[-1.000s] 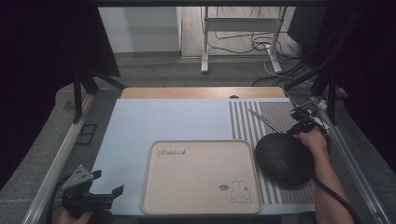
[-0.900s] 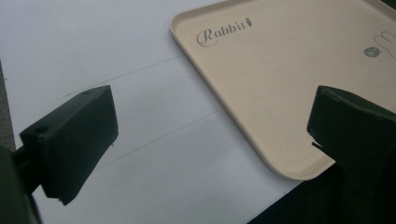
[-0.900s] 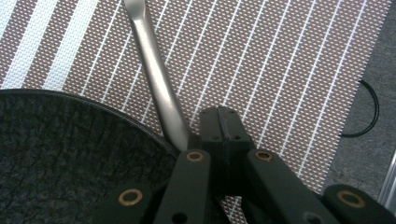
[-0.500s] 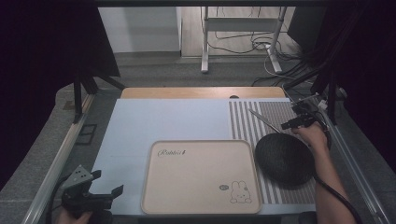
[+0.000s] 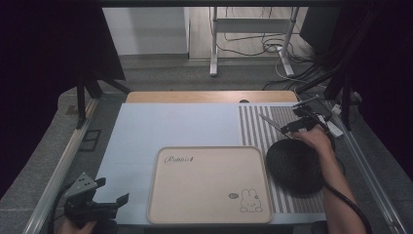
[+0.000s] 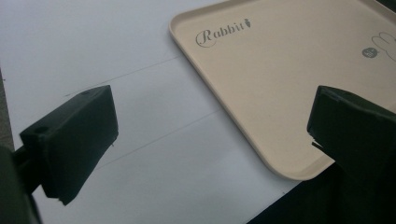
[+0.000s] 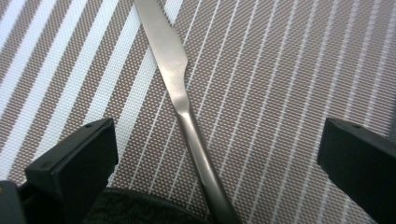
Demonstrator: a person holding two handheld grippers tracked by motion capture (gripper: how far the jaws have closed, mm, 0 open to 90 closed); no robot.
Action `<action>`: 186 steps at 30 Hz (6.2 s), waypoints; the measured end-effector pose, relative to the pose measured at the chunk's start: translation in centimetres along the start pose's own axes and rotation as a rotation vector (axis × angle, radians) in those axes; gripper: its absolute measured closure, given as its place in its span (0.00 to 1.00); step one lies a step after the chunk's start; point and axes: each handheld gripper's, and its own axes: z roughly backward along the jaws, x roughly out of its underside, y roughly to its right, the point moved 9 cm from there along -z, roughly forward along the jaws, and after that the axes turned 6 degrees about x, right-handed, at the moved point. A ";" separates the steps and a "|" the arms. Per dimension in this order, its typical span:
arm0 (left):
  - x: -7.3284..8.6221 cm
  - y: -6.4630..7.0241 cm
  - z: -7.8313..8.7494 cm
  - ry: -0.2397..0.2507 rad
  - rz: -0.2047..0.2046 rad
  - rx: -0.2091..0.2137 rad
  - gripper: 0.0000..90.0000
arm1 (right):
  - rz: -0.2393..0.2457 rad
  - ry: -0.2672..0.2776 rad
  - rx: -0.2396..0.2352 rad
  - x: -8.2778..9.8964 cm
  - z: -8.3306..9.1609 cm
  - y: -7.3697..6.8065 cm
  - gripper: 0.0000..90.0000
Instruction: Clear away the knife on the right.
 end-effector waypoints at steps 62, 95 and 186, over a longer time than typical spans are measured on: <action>-0.1 -0.1 0.1 0.009 0.008 0.005 0.02 | 0.101 0.088 -0.086 2.2 4.4 0.6 0.89; -0.1 0.0 -0.1 -0.001 -0.003 0.000 0.02 | 0.357 0.061 -0.238 7.7 6.7 -15.1 0.89; 0.0 0.1 -0.2 -0.016 -0.016 -0.008 0.03 | 0.508 -0.054 -0.276 11.4 5.4 -19.7 1.00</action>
